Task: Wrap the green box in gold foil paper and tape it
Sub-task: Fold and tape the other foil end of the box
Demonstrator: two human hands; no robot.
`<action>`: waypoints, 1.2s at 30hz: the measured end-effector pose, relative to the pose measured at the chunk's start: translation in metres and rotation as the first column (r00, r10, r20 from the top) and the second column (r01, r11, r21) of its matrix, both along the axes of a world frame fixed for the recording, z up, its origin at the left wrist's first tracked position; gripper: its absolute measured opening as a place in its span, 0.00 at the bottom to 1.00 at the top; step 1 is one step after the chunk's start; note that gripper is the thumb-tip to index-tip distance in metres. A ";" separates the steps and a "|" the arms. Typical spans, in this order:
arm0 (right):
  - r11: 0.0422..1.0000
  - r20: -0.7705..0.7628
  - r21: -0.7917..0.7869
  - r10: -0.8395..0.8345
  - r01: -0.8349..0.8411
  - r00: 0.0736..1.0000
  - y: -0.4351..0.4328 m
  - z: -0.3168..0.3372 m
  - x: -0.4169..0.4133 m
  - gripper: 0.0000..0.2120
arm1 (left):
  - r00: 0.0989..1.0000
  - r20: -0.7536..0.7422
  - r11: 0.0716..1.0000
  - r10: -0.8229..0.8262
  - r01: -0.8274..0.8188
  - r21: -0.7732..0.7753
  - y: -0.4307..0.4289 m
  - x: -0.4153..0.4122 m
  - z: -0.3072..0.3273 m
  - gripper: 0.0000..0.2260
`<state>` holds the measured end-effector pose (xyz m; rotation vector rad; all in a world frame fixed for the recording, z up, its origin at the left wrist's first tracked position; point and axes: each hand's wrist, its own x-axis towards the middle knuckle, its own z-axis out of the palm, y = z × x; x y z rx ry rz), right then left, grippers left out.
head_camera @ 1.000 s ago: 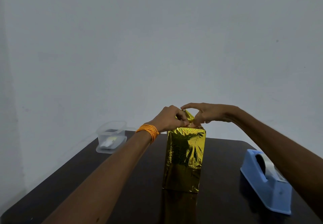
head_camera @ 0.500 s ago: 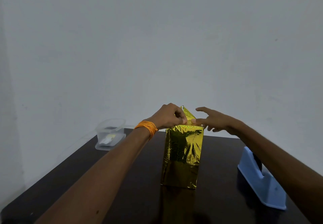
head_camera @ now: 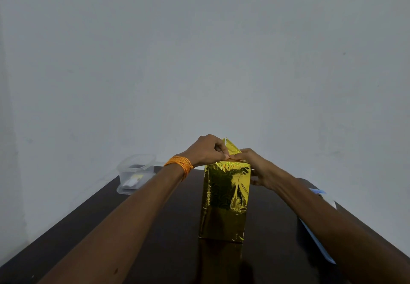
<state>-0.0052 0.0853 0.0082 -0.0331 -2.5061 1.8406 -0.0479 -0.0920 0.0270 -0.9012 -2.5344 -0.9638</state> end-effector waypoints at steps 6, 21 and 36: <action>0.995 0.029 -0.099 -0.011 0.014 1.000 0.008 -0.009 0.000 0.13 | 1.000 0.015 1.000 -0.007 0.007 0.004 0.000 0.002 0.001 0.05; 0.934 -0.004 -0.355 -0.048 0.043 0.999 0.004 -0.034 -0.005 0.14 | 0.998 0.006 0.998 0.057 -0.057 0.004 0.011 0.009 0.005 0.11; 0.937 0.047 -0.348 -0.006 0.022 0.999 0.016 -0.048 -0.001 0.25 | 0.997 -0.027 0.997 0.068 -0.069 -0.041 0.015 0.009 0.003 0.11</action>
